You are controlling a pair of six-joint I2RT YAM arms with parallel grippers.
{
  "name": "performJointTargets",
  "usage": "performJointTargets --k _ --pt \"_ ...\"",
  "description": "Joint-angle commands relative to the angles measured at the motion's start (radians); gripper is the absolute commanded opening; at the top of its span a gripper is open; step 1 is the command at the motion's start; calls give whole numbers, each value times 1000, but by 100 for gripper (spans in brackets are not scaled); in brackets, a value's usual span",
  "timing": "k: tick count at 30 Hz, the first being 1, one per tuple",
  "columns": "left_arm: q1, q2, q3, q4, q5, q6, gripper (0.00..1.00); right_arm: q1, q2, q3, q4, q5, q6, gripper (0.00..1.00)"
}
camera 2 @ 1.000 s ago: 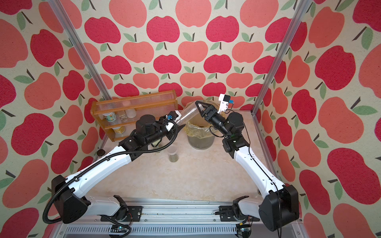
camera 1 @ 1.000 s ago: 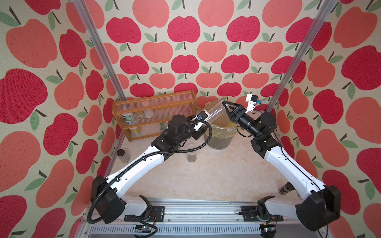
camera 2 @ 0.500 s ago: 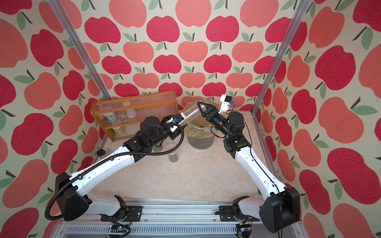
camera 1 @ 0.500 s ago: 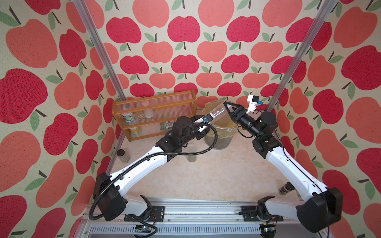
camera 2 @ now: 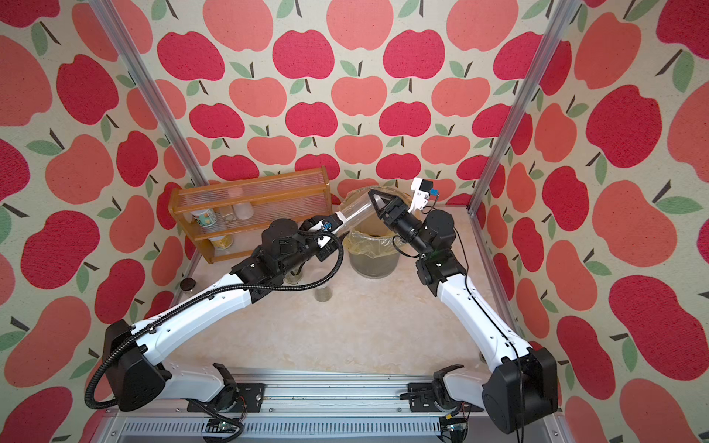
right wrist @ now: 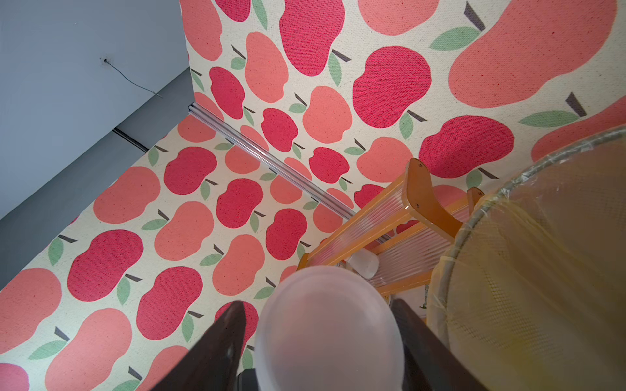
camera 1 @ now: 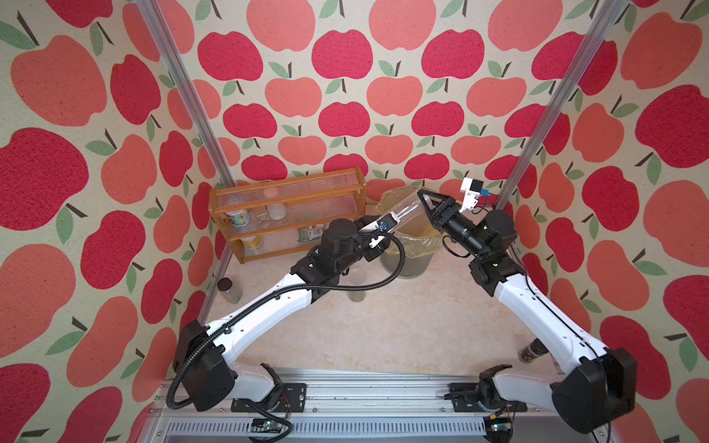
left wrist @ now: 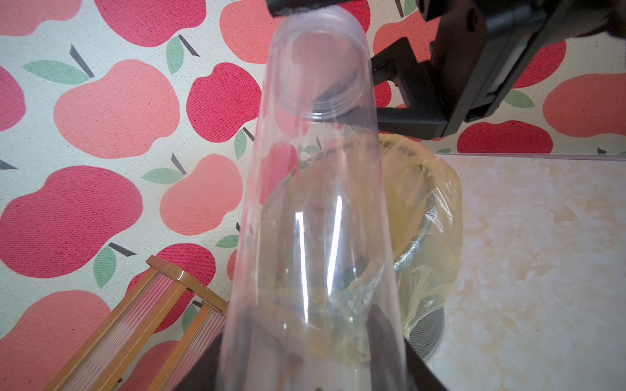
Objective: Empty moldy mung beans from jars
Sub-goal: Unscrew the lid from the jar.
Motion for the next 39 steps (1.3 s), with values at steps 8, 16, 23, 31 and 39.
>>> performJointTargets --k 8,16,23,31,39 --pt "-2 -42 -50 65 -4 -16 40 -7 -14 9 7 -7 -15 71" --pt "-3 -45 -61 93 15 -14 39 -7 -28 9 -38 19 -46 73" --pt "-2 -44 -68 112 33 -11 39 -10 -19 8 -52 21 -42 75" --pt "-2 -49 -76 112 38 -6 39 -15 -3 17 -52 10 -35 76" --pt "-3 -51 -76 99 32 -4 39 -24 -2 9 -36 9 -26 70"
